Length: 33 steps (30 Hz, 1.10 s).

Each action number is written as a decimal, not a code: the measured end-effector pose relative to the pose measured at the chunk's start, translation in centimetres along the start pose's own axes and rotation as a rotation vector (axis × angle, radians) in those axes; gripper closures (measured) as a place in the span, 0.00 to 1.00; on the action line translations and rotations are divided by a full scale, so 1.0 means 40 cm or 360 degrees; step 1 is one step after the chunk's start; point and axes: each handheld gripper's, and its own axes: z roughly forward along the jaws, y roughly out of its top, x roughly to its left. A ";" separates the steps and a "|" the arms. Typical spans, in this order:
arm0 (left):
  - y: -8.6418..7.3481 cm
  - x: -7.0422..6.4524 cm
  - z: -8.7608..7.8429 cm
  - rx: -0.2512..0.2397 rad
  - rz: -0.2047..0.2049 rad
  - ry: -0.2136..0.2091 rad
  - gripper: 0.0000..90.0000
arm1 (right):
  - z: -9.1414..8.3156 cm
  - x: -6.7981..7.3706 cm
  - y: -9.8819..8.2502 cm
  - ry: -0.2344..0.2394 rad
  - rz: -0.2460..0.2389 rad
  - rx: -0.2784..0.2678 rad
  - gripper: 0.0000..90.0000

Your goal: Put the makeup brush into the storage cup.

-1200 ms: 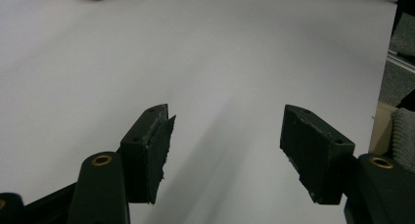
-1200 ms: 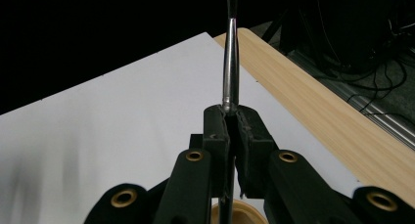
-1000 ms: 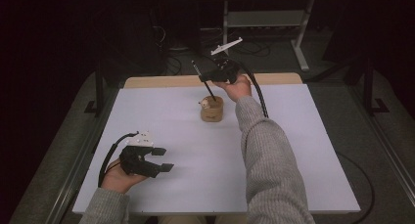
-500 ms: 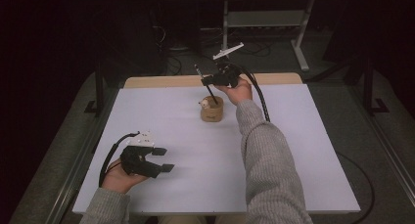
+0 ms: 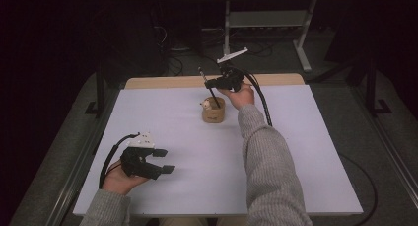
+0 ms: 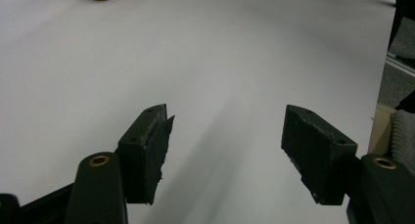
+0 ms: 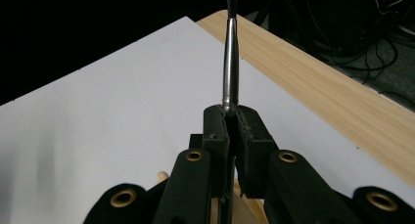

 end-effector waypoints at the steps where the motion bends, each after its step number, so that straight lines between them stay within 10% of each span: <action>1: 0.000 0.000 0.000 0.0002 -0.0001 0.0000 0.37 | 0.000 -0.001 -0.002 -0.0002 -0.0007 -0.0007 0.92; 33: -0.002 0.001 0.005 0.0011 -0.0004 -0.0004 0.37 | -0.005 -0.008 -0.045 -0.0074 0.0023 -0.0073 0.92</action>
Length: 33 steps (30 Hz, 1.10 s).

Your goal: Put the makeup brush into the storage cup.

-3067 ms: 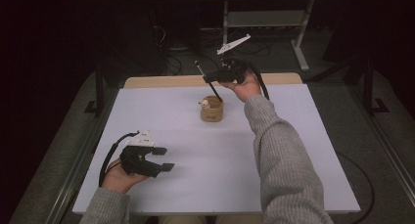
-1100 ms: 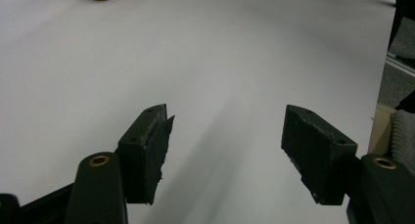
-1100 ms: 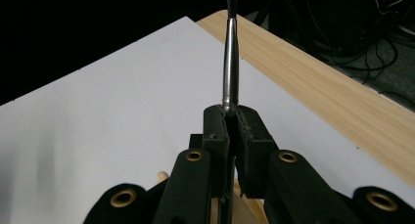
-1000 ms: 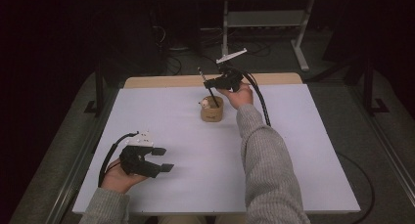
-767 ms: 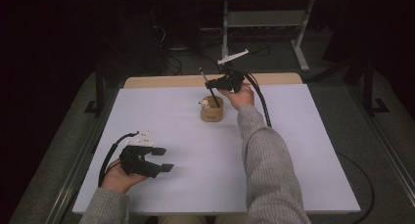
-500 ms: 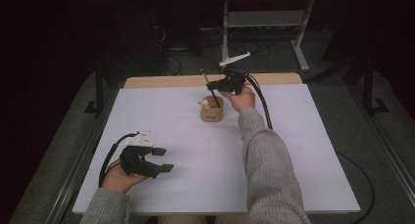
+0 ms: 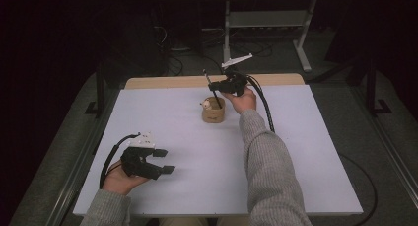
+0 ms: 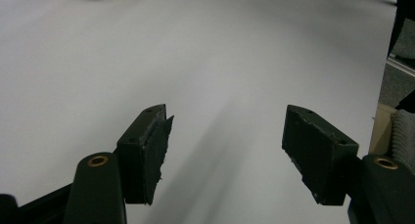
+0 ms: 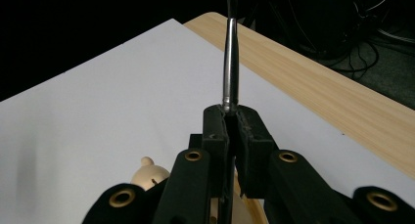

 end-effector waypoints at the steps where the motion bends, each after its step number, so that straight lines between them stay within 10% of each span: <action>1: 0.000 0.000 0.001 0.0003 -0.0001 -0.0002 0.37 | 0.001 -0.001 -0.002 -0.0003 0.0008 0.0000 0.92; 20: 0.001 0.000 0.008 0.0022 0.0000 -0.0009 0.35 | -0.009 -0.009 -0.035 -0.0006 0.0058 0.0038 0.82; 33: 0.001 0.002 0.011 0.0007 -0.0009 -0.0026 0.34 | -0.112 0.010 -0.067 -0.0008 0.0057 -0.0017 0.69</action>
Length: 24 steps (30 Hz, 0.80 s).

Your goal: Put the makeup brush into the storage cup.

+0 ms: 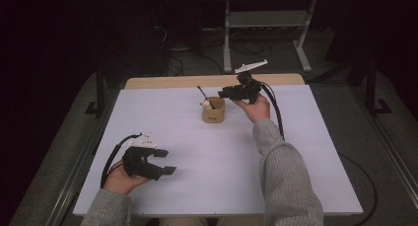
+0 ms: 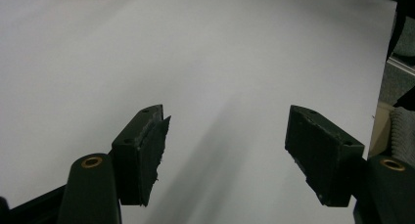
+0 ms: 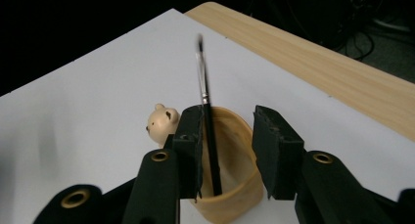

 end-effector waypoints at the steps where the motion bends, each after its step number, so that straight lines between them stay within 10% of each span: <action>1: -0.001 0.000 0.000 -0.0011 -0.0006 -0.0009 0.33 | -0.008 0.001 -0.002 0.0009 0.0002 -0.0010 0.68; 24: -0.005 0.015 0.000 -0.0047 -0.0037 0.0025 0.26 | -0.131 0.028 -0.082 -0.0043 0.0039 -0.0044 0.49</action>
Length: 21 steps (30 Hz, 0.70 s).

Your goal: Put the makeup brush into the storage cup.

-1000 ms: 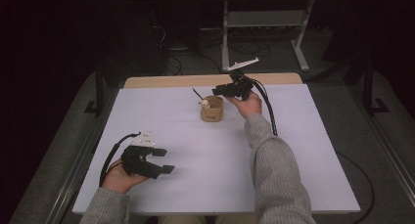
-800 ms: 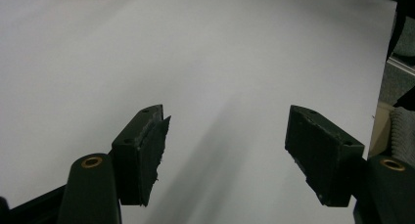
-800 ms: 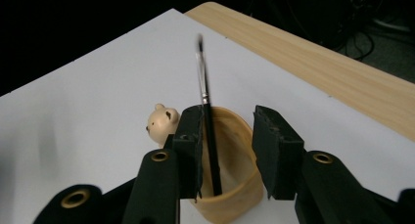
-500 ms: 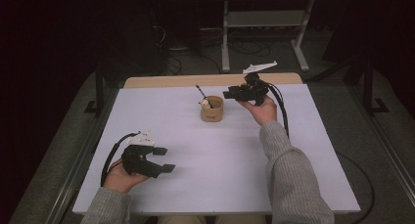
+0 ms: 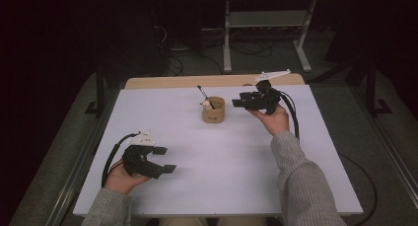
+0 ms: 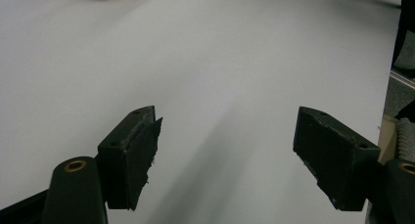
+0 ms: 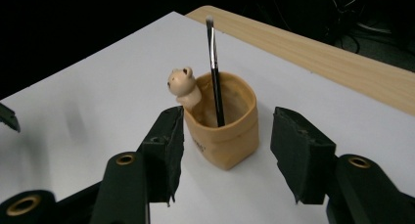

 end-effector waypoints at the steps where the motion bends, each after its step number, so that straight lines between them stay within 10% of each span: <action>1: -0.001 0.002 -0.001 -0.0007 -0.0003 0.0002 0.26 | -0.003 0.001 -0.004 0.0004 0.0001 0.0000 0.49; 21: -0.010 0.008 -0.009 -0.0045 -0.0038 0.0031 0.25 | -0.068 0.024 -0.051 -0.0020 0.0018 -0.0051 0.41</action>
